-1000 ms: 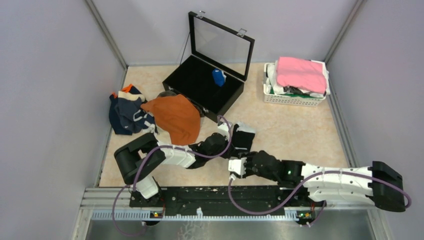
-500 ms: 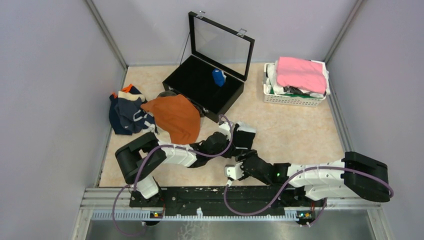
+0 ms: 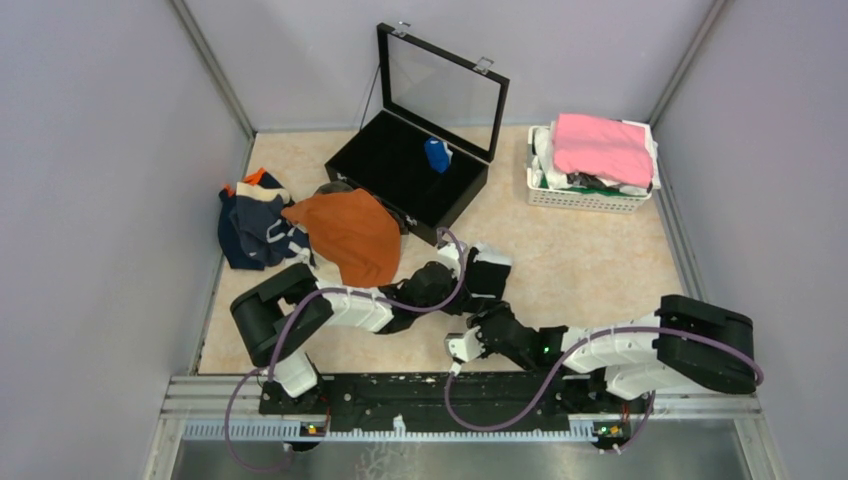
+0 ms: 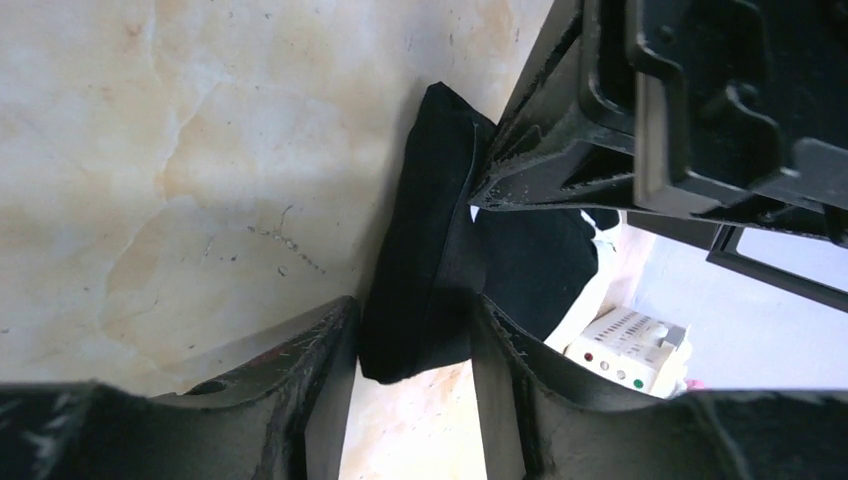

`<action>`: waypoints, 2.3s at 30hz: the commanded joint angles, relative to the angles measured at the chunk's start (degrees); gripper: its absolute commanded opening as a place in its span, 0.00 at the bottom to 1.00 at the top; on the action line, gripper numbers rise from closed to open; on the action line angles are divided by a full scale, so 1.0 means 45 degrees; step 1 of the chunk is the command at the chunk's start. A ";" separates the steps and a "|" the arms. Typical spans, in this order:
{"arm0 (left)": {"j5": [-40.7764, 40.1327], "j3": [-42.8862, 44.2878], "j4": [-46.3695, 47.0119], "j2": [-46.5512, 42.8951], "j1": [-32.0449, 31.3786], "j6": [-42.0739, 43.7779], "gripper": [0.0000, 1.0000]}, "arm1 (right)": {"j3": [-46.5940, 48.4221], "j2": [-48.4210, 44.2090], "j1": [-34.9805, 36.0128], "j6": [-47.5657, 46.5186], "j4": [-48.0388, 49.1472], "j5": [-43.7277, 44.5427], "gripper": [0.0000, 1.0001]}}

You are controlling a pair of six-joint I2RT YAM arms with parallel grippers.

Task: Roll the underwear
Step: Roll the underwear to the center of the board.

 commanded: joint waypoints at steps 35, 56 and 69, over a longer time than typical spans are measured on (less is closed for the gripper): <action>0.3519 -0.1378 -0.3669 -0.6087 0.2025 0.1052 0.00 | 0.0316 -0.0704 0.0054 0.4799 0.2352 -0.4819 0.00; 0.5452 -0.1738 -0.2372 -0.4011 0.1927 0.1480 0.00 | 0.0129 -0.0797 -0.0806 0.7406 0.2589 -0.6152 0.00; 0.5284 -0.2455 -0.2022 -0.3298 0.1927 0.1390 0.00 | -0.0351 -0.1490 -0.1465 0.9555 0.2978 -0.6544 0.00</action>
